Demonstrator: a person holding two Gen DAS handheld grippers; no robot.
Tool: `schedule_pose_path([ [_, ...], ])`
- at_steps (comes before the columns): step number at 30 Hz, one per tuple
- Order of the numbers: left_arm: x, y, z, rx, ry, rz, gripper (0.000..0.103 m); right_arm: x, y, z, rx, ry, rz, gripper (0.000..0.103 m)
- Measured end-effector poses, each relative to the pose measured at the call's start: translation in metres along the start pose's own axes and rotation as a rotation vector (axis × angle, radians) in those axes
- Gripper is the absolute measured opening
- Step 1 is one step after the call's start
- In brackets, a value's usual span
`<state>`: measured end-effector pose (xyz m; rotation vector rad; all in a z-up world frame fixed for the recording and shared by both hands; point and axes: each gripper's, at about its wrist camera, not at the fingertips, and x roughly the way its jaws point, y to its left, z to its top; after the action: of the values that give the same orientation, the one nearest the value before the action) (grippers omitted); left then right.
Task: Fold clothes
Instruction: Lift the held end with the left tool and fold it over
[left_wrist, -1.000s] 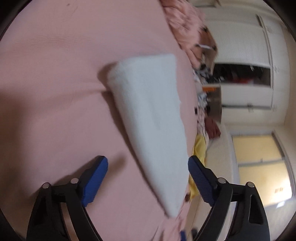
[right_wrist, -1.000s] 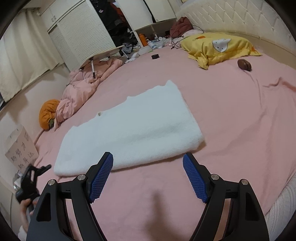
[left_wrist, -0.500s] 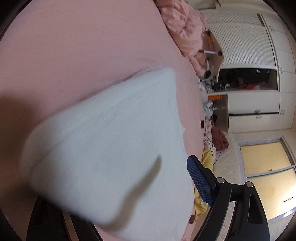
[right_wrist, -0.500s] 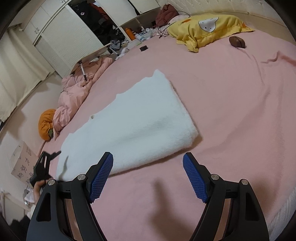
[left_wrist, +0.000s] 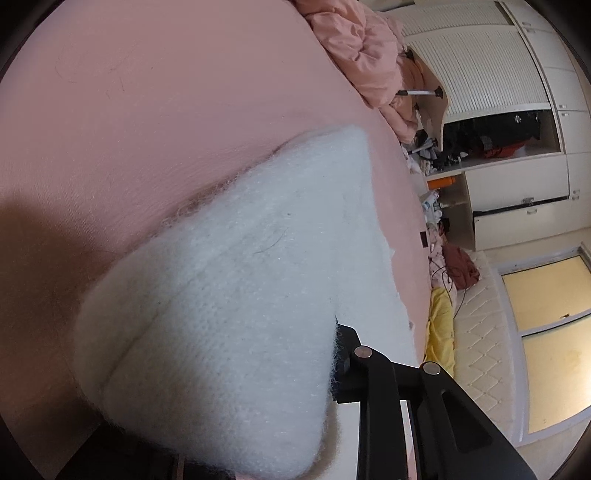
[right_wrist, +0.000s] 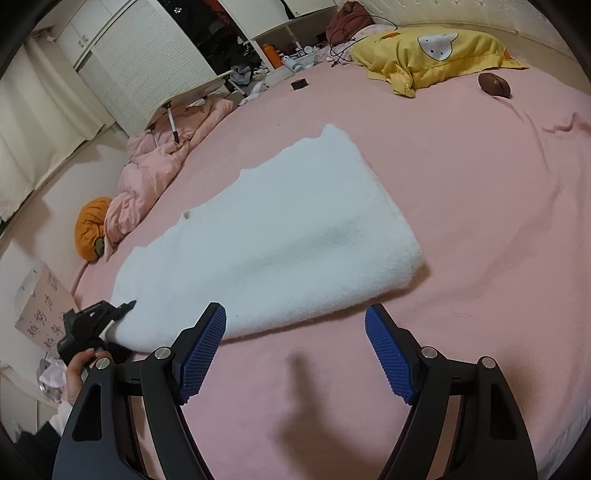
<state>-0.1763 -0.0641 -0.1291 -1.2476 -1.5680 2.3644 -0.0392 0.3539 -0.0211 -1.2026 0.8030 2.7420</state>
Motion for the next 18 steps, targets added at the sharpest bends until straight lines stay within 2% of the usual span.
schedule_pose_path([
  [4,-0.006,-0.022,-0.003,0.119,-0.028,0.073,0.023,0.004,0.000,0.005,-0.013,-0.019,-0.036,0.078],
  [8,-0.009,-0.039,-0.001,0.183,-0.051,0.084,0.023,0.016,0.016,0.030,-0.102,-0.091,-0.069,0.078],
  [12,-0.014,-0.064,-0.005,0.293,-0.077,0.128,0.023,0.061,0.053,0.055,-0.291,-0.125,-0.116,0.078],
  [15,-0.019,-0.082,-0.007,0.359,-0.090,0.134,0.023,0.100,0.071,0.063,-0.344,-0.093,-0.121,0.078],
  [18,-0.020,-0.104,-0.012,0.450,-0.101,0.164,0.023,0.132,0.078,0.063,-0.358,-0.075,-0.164,0.078],
])
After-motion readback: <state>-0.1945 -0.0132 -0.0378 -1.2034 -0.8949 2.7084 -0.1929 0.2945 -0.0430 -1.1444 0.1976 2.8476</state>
